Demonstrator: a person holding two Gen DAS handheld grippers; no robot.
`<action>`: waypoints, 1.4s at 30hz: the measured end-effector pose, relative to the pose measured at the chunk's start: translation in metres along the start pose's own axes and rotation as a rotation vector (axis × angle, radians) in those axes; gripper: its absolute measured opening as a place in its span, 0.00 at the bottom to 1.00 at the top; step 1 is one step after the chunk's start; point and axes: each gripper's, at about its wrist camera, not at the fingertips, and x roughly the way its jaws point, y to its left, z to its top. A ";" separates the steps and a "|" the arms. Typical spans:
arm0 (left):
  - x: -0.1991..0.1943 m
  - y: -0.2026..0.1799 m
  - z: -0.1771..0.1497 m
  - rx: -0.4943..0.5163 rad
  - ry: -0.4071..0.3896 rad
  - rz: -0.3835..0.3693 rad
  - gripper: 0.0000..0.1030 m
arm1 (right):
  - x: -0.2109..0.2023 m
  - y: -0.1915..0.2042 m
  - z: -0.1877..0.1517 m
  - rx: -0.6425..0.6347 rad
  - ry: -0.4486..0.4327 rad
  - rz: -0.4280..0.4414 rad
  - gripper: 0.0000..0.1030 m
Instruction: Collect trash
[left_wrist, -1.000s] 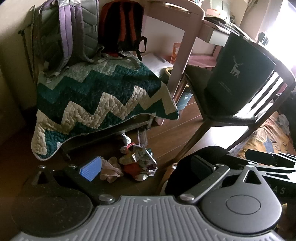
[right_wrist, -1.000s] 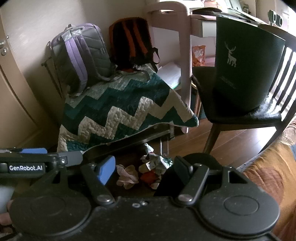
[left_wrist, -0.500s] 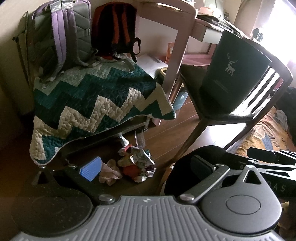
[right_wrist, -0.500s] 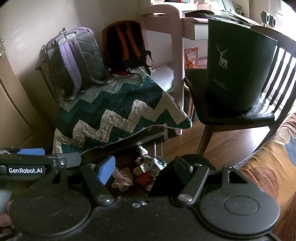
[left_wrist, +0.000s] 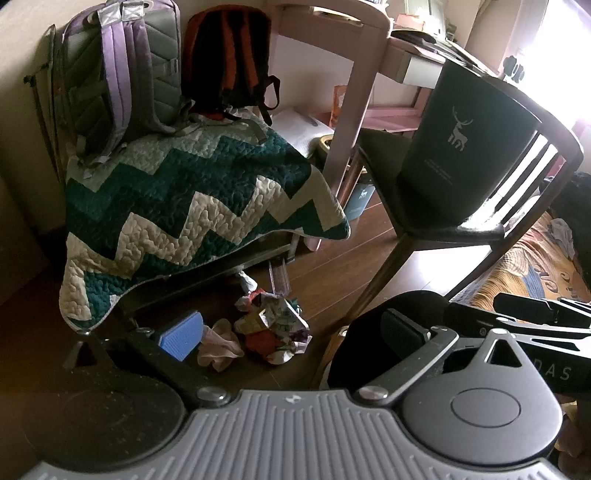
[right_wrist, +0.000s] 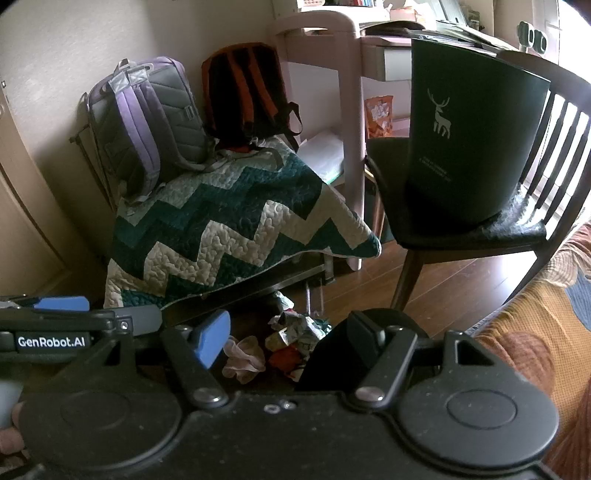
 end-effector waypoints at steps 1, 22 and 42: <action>0.000 0.001 0.000 0.000 0.000 -0.001 1.00 | 0.000 0.000 0.000 0.000 0.000 0.000 0.68; 0.073 0.055 0.024 -0.099 -0.004 0.032 1.00 | 0.077 0.003 0.034 -0.073 -0.040 0.059 0.68; 0.353 0.187 0.021 -0.386 0.327 0.188 1.00 | 0.417 -0.024 0.056 -0.236 0.445 0.148 0.67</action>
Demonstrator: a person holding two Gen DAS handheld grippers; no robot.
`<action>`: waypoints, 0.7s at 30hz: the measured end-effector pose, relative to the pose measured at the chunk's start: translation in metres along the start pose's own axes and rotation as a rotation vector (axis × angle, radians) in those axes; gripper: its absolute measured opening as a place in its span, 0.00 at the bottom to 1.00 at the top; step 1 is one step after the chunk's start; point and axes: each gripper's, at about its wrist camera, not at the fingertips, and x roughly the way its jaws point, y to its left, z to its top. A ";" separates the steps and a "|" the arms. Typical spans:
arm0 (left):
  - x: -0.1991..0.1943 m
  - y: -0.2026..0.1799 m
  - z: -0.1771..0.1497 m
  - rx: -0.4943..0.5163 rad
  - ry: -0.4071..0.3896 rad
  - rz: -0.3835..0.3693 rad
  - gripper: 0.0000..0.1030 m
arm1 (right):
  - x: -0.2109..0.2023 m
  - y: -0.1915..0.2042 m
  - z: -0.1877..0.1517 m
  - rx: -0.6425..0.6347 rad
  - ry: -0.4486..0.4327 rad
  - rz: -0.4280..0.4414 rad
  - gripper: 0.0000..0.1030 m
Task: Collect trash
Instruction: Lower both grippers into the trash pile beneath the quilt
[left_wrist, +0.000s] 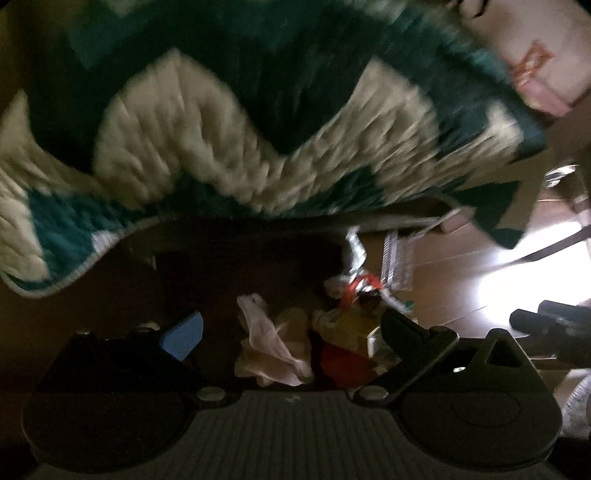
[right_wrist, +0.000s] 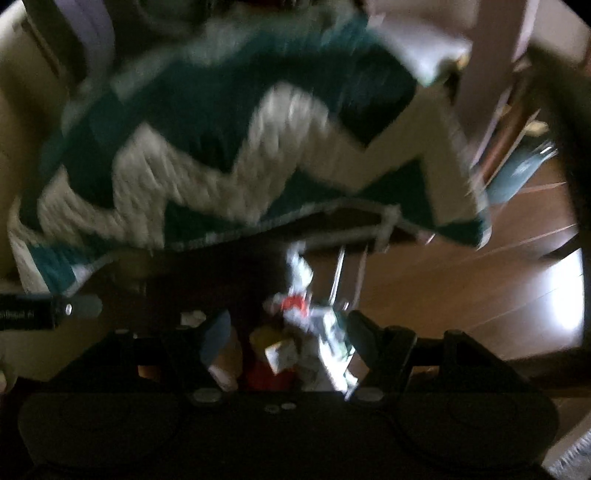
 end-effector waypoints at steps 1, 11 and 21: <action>0.016 0.001 0.000 -0.012 0.026 0.009 1.00 | 0.019 0.001 0.000 -0.045 0.033 -0.011 0.67; 0.155 0.012 -0.008 -0.029 0.249 0.087 1.00 | 0.134 -0.009 -0.023 -0.275 0.266 -0.042 0.65; 0.238 0.021 -0.034 0.039 0.418 0.110 0.95 | 0.193 -0.011 -0.040 -0.423 0.340 -0.011 0.64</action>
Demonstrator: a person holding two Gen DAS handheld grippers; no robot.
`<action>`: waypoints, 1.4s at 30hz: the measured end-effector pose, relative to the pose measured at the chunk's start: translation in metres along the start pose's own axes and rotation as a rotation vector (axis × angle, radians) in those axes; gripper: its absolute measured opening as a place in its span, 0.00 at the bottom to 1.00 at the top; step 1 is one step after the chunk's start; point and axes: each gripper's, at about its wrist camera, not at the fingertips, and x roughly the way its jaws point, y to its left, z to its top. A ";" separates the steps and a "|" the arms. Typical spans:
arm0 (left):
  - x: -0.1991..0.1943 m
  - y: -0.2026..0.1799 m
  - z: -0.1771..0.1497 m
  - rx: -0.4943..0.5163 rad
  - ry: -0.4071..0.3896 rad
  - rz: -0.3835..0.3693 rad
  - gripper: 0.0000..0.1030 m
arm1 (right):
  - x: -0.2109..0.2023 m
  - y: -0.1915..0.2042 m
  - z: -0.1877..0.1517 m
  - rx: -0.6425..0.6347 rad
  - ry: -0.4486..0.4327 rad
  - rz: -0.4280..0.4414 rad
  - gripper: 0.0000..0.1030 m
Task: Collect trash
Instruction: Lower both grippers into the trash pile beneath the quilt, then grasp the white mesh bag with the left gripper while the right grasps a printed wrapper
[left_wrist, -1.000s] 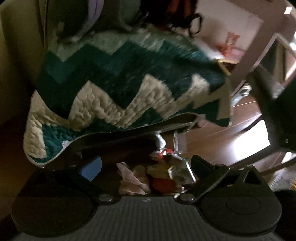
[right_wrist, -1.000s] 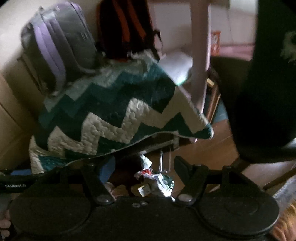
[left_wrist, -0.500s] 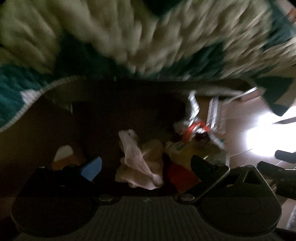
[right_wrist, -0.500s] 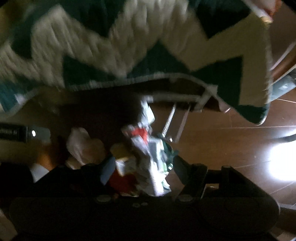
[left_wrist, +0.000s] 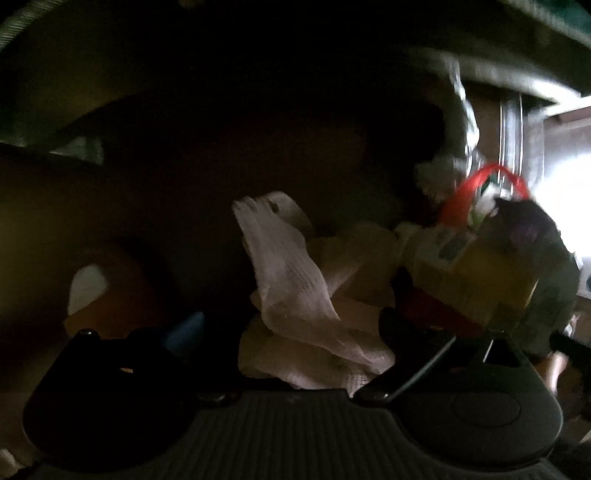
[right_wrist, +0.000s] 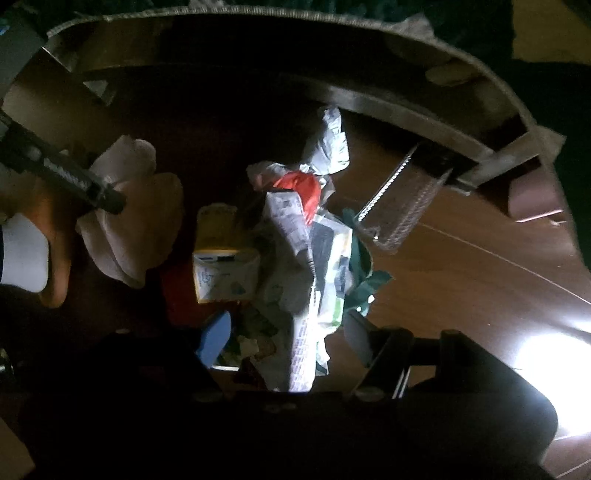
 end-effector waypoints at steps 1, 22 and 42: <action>0.006 -0.002 -0.001 0.014 0.014 -0.004 0.93 | 0.003 -0.003 0.000 0.005 -0.001 0.002 0.64; -0.003 -0.017 -0.013 0.045 0.062 -0.088 0.10 | 0.001 -0.008 0.006 0.046 -0.002 0.003 0.07; -0.260 -0.030 -0.111 0.174 -0.418 -0.189 0.07 | -0.278 -0.001 -0.068 0.319 -0.465 -0.185 0.07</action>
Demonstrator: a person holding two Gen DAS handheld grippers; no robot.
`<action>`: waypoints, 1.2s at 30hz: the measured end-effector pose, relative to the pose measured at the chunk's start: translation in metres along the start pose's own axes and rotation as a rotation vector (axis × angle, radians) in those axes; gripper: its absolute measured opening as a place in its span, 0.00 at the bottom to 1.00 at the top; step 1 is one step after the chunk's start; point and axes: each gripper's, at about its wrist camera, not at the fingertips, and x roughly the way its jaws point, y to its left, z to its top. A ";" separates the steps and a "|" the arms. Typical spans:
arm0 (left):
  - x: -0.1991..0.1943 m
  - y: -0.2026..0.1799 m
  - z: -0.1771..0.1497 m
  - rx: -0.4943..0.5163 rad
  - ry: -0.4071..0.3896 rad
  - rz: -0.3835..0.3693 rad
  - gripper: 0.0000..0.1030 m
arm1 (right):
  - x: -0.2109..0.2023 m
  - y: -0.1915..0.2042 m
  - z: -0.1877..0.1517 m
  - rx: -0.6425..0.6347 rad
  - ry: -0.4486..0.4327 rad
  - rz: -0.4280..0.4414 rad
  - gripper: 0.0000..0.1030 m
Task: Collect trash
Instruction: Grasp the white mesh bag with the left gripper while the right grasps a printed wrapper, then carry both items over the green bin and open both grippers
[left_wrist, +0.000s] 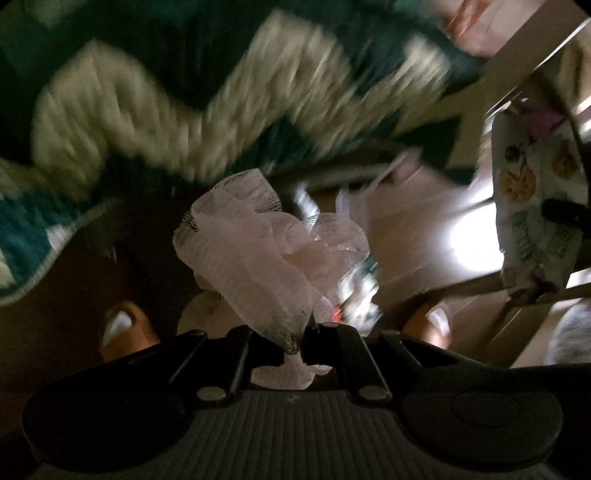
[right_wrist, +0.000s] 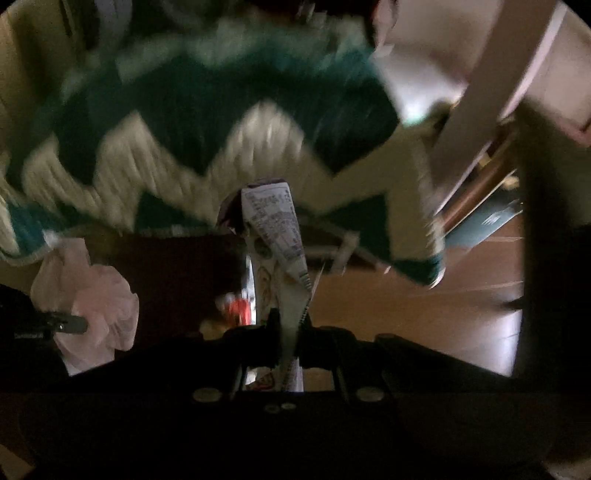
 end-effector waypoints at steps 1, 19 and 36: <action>-0.015 -0.005 0.001 0.005 -0.033 -0.008 0.07 | -0.018 -0.002 0.000 0.010 -0.031 -0.005 0.07; -0.280 -0.185 0.042 0.306 -0.583 -0.210 0.07 | -0.302 -0.057 0.003 0.057 -0.563 -0.156 0.07; -0.351 -0.410 0.107 0.554 -0.686 -0.440 0.07 | -0.385 -0.209 0.019 0.285 -0.662 -0.436 0.07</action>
